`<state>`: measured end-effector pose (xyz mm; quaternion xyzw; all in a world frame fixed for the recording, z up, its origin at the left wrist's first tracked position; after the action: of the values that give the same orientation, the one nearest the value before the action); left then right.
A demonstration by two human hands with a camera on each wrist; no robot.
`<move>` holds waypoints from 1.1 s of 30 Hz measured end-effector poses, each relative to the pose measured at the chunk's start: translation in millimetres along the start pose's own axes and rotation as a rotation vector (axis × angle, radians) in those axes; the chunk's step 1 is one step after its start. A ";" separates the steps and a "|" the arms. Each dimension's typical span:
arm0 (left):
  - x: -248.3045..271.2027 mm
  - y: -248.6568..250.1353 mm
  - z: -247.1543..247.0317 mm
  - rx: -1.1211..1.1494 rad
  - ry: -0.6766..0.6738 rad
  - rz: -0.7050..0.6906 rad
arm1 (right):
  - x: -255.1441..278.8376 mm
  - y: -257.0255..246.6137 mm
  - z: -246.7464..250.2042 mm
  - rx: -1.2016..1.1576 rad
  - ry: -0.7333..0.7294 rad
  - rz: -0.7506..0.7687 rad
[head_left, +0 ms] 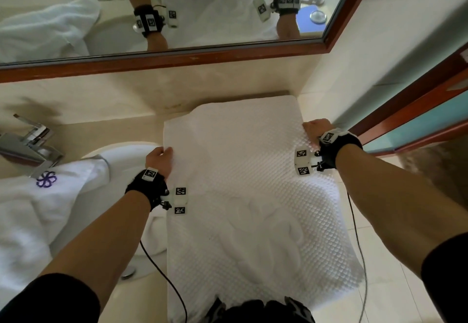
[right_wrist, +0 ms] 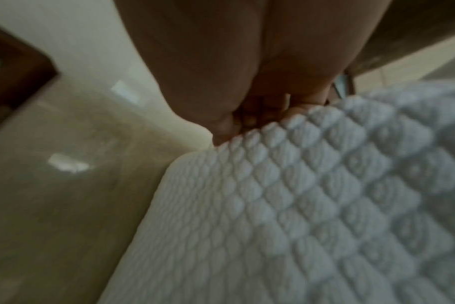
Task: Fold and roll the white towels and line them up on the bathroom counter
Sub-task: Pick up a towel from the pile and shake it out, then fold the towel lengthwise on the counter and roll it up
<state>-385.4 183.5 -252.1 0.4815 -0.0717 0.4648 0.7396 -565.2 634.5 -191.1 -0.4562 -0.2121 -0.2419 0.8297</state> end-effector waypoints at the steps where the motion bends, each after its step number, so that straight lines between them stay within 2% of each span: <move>1: 1.2 0.4 1.3 -0.002 0.013 -0.003 | -1.0 -5.3 0.4 0.026 -0.010 0.030; 4: 1.2 -0.8 3.0 -0.020 0.026 -0.004 | 0.7 -19.6 -3.7 0.137 0.037 0.129; 9: 3.0 3.2 3.0 -0.017 0.037 -0.032 | 6.7 -22.7 -10.6 0.191 0.113 0.207; 17: 3.8 36.6 50.3 -0.033 0.307 -0.164 | 16.0 -79.8 5.5 0.013 0.192 0.455; 19: 4.1 47.5 55.6 -0.058 0.321 -0.182 | 13.8 -91.5 9.2 0.023 0.199 0.458; 21: 7.0 48.6 54.5 -0.066 0.267 -0.120 | 8.8 -85.2 7.7 0.141 0.186 0.362; 23: 0.9 29.7 42.6 -0.074 0.119 -0.011 | 8.7 -65.7 -0.1 0.333 0.150 0.272; 26: 9.0 -11.4 8.6 -0.060 -0.215 0.167 | 23.1 -49.7 -20.3 0.487 0.117 0.409; 28: 18.2 -32.4 0.5 -0.043 -0.236 0.225 | 32.3 -39.6 -40.1 0.644 0.061 0.509; 29: 21.3 -39.0 -1.1 -0.092 -0.222 0.206 | 34.5 -32.0 -48.7 0.709 0.011 0.511; 31: 32.6 -44.5 -5.8 -0.189 -0.229 0.162 | 36.3 -20.5 -54.9 0.741 -0.072 0.444; 33: 39.7 -50.3 -9.2 -0.269 -0.232 0.143 | 40.0 -20.5 -52.0 0.749 -0.074 0.409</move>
<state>-328.3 210.0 -267.4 0.4220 -0.2520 0.4439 0.7492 -538.8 571.9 -180.5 -0.1642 -0.2200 0.0380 0.9608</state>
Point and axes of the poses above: each hand's wrist, its own x-axis away from the middle knuckle, its own z-axis out of the back of the hand, y = z × x, the point moved 9 cm from there along -x, towards the middle knuckle, and after that the axes turned 10 degrees about -x, right-handed, at the moved point
